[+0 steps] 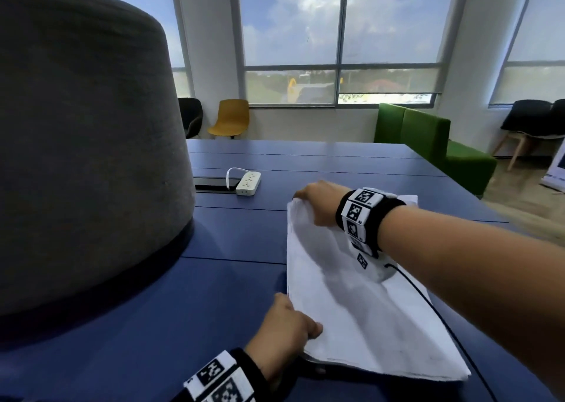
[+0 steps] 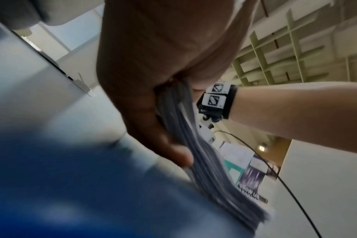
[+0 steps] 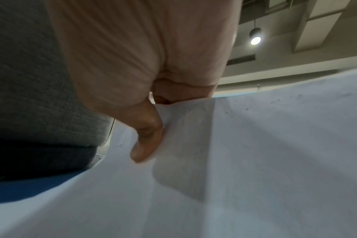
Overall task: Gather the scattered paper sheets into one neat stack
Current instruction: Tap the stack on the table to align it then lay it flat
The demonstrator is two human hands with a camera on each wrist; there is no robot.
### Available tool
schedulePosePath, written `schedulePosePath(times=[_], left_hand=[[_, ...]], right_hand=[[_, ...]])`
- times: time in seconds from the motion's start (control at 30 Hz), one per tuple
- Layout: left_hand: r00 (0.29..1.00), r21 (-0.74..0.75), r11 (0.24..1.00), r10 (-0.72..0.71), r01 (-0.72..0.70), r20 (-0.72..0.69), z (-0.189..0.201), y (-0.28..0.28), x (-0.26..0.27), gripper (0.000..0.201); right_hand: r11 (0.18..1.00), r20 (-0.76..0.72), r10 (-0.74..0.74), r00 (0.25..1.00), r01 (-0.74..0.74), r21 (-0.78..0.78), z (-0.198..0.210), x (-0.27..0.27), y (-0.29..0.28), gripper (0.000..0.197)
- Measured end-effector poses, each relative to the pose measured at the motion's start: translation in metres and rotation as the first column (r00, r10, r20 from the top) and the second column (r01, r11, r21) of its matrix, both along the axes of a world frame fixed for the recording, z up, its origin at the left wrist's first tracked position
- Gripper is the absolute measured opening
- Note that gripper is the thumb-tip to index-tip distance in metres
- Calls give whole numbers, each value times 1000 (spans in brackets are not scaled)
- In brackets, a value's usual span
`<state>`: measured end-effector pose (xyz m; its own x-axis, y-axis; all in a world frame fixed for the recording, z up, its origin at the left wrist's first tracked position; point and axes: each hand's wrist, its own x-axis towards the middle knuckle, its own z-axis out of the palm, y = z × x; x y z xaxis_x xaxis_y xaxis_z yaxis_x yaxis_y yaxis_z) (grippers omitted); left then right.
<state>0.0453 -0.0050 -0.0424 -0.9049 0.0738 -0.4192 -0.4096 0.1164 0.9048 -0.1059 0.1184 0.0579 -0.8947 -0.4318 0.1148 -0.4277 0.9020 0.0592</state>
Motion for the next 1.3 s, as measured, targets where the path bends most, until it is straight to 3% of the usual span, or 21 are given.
schedulePosePath(times=[0.17, 0.3, 0.4, 0.5, 0.6, 0.73, 0.83, 0.93, 1.03, 1.1, 1.2, 1.3], left_hand=[[987, -81, 987, -134, 141, 85, 3, -3, -4, 41], [983, -171, 970, -156, 171, 98, 7, -3, -4, 37], [984, -268, 947, -169, 179, 62, 8, -5, -4, 47], [971, -438, 869, -237, 231, 42, 6, -9, -9, 52], [950, -531, 800, -312, 279, 29, 12, -11, -12, 51], [926, -711, 643, -375, 284, 31, 28, -15, -17, 58], [929, -659, 701, -369, 273, -9, 43, -13, -27, 33], [950, -654, 723, -310, 221, -21, 51, -8, -41, 36], [955, -623, 761, -288, 182, -72, 50, 0, -54, 41], [952, -592, 784, -295, 190, -84, 46, 7, -59, 43], [947, -508, 841, -292, 188, -133, 40, 16, -63, 39], [942, -460, 863, -304, 210, -139, 40, 18, -60, 19]], right_hand=[[999, 90, -28, 996, 25, 36, -30, -19, -6, 53], [995, 154, -80, 985, 69, 76, -50, -30, -3, 51], [993, 209, -116, 971, 108, 50, -56, -38, 2, 64], [986, 256, -169, 952, 167, 30, -58, -39, 11, 73], [973, 248, -223, 943, 230, 2, -55, -32, 24, 58], [933, 278, -332, 901, 357, -42, -43, -6, 52, 48], [886, 318, -436, 842, 463, -9, -38, 21, 81, 45], [829, 369, -527, 766, 558, 25, -36, 49, 106, 38], [792, 446, -545, 710, 610, -4, -39, 70, 120, 18], [783, 493, -521, 697, 620, -49, -43, 79, 120, 13], [752, 517, -497, 697, 643, -144, -54, 83, 116, 21], [715, 531, -474, 702, 659, -233, -61, 82, 116, 25]])
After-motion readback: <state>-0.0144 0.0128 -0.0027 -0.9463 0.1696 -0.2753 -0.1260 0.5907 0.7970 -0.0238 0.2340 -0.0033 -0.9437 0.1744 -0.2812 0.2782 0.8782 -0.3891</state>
